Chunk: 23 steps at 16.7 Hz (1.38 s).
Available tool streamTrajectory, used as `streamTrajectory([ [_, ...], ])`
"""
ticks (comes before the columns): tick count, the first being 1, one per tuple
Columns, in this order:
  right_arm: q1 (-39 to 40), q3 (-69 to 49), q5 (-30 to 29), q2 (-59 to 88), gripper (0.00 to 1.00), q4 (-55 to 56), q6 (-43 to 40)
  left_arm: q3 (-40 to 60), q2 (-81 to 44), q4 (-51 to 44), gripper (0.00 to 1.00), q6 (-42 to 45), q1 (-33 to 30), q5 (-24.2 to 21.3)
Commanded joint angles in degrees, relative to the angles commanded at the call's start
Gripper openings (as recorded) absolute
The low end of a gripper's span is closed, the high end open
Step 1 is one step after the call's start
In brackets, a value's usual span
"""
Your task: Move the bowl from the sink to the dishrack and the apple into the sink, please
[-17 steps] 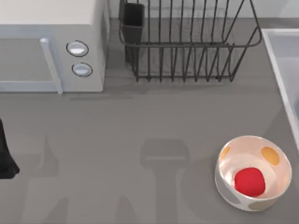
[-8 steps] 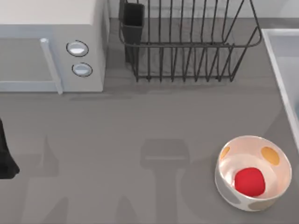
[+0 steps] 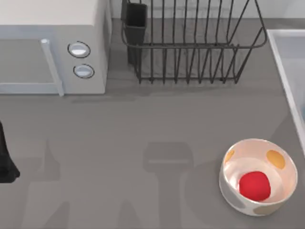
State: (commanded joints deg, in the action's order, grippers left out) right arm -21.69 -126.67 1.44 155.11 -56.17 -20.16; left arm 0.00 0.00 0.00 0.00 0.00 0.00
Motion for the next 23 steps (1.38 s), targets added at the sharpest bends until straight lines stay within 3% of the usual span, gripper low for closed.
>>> streamTrajectory([
  [12,-1.66,2.25,0.24,-4.08,0.0,-2.19,-1.19,0.0,0.0,0.0,1.0,0.0,0.0,0.0],
  [23,-16.99,23.84,1.84,-49.7,0.0,-25.44,-17.13,0.0,0.0,0.0,1.0,0.0,0.0,0.0],
])
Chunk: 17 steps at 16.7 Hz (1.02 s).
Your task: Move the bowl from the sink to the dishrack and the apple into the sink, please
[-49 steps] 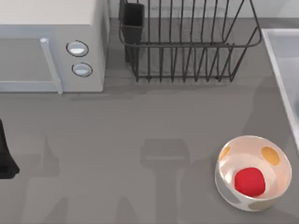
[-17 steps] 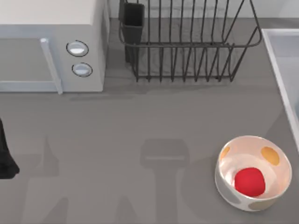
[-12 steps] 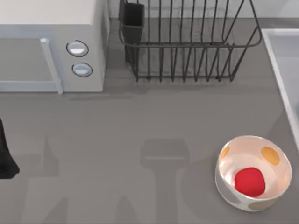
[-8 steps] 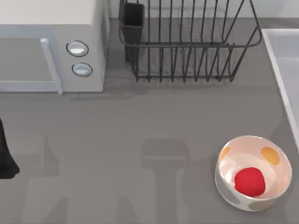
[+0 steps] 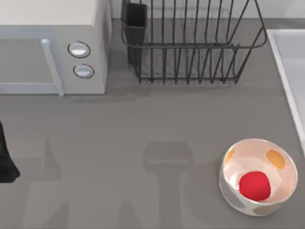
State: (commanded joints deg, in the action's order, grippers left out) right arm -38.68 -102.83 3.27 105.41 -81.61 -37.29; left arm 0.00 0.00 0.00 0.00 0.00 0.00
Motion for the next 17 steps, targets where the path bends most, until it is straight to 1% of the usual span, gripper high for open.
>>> streamTrajectory([
  [2,-2.7,3.98,0.31,-8.1,0.0,-4.15,-3.03,0.0,0.0,0.0,1.0,0.0,0.0,0.0],
  [5,-5.79,8.19,0.73,-15.86,0.0,-8.7,-6.44,0.0,0.0,0.0,1.0,0.0,0.0,0.0],
  [10,-6.82,9.49,0.9,-18.12,0.0,-10.17,-7.6,0.0,0.0,0.0,1.0,0.0,0.0,0.0],
  [14,-4.76,8.87,-0.29,-17.82,0.0,-8.24,-6.03,0.0,0.0,0.0,1.0,0.0,0.0,0.0],
  [17,2.41,7.65,-4.48,-17.09,0.0,-1.14,-1.29,0.0,0.0,0.0,1.0,0.0,0.0,0.0],
])
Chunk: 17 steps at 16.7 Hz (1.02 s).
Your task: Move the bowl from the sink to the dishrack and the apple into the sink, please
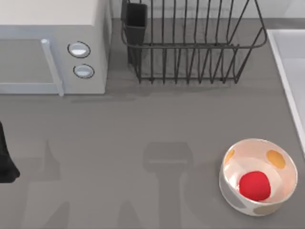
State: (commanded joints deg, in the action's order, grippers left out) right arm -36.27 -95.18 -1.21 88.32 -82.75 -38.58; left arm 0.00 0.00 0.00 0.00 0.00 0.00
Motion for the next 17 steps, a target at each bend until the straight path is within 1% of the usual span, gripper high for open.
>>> streamTrajectory([
  [4,16.72,-0.99,-8.79,2.12,0.0,15.1,9.24,0.0,0.0,0.0,1.0,0.0,0.0,0.0],
  [13,61.59,0.7,-32.68,8.05,0.0,58.93,31.13,0.0,0.0,0.0,1.0,0.0,0.0,0.0],
  [15,69.47,0.82,-37.33,8.3,0.0,67.77,34.58,0.0,0.0,0.0,1.0,0.0,0.0,0.0],
  [17,75.52,0.74,-41.24,8.05,0.0,74.91,37.2,0.0,0.0,0.0,1.0,0.0,0.0,0.0],
])
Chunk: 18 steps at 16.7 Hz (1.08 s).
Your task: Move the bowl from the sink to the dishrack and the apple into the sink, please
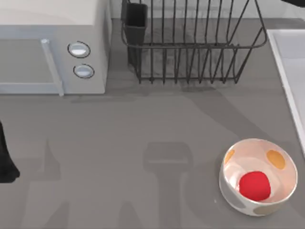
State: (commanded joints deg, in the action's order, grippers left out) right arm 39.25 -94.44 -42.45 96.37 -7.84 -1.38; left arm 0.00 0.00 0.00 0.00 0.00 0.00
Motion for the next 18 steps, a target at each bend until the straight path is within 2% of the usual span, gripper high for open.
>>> streamTrajectory([
  [4,6.08,-0.31,-4.45,-0.91,0.0,7.21,2.58,0.0,0.0,0.0,1.0,0.0,0.0,0.0],
  [12,5.37,0.59,-4.24,0.77,0.0,9.46,2.79,0.0,0.0,0.0,1.0,0.0,0.0,0.0],
  [18,1.42,8.19,-0.83,11.05,0.0,28.6,2.68,0.0,0.0,0.0,1.0,0.0,0.0,0.0],
])
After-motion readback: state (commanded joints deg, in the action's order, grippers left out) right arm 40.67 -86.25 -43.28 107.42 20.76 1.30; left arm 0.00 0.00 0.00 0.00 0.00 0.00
